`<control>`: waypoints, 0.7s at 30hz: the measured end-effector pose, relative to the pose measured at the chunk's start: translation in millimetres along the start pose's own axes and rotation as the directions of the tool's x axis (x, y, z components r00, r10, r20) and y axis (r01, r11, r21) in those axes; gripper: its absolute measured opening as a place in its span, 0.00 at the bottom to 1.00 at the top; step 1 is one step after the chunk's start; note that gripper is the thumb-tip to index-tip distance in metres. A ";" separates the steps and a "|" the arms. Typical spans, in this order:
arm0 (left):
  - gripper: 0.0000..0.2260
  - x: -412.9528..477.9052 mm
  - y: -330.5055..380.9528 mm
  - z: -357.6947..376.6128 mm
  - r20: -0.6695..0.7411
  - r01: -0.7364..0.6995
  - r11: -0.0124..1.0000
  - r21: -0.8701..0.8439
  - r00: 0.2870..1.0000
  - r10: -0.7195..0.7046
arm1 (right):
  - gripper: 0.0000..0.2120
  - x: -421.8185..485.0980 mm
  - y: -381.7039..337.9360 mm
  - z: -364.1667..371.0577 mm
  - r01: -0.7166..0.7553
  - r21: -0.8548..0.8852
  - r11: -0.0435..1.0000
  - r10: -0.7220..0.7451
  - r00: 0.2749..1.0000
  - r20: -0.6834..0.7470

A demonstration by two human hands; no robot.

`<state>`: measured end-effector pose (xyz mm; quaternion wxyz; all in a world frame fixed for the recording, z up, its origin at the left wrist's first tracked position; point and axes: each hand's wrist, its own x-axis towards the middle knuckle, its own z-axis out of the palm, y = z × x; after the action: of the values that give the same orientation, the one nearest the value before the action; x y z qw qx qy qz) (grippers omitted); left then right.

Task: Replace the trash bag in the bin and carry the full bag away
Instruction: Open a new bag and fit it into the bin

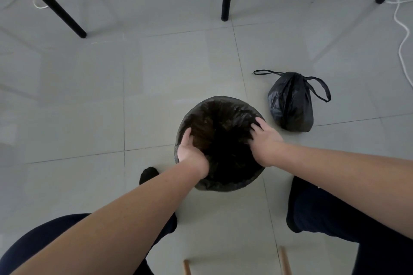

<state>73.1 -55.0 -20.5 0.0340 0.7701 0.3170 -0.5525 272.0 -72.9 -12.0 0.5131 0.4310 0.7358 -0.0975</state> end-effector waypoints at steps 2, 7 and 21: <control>0.31 -3.5 -9.3 1.6 -0.006 0.074 0.995 0.064 0.997 -0.074 | 0.31 -10.8 -4.7 -9.1 -0.020 -0.088 0.996 0.035 0.985 0.172; 0.27 -0.2 -13.3 -7.0 -0.187 0.102 0.995 0.022 0.978 -0.096 | 0.17 -7.8 -12.5 -19.4 0.116 0.166 0.979 -0.107 0.992 -0.064; 0.30 7.1 -13.2 0.7 -0.134 0.059 0.996 -0.061 0.989 -0.067 | 0.19 2.8 -19.6 -4.2 0.120 0.093 0.988 -0.098 0.973 -0.209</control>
<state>67.0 -41.5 -22.9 0.0168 0.7943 0.3585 -0.4902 254.4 -80.9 -18.2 0.4055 0.4238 0.8011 -0.1193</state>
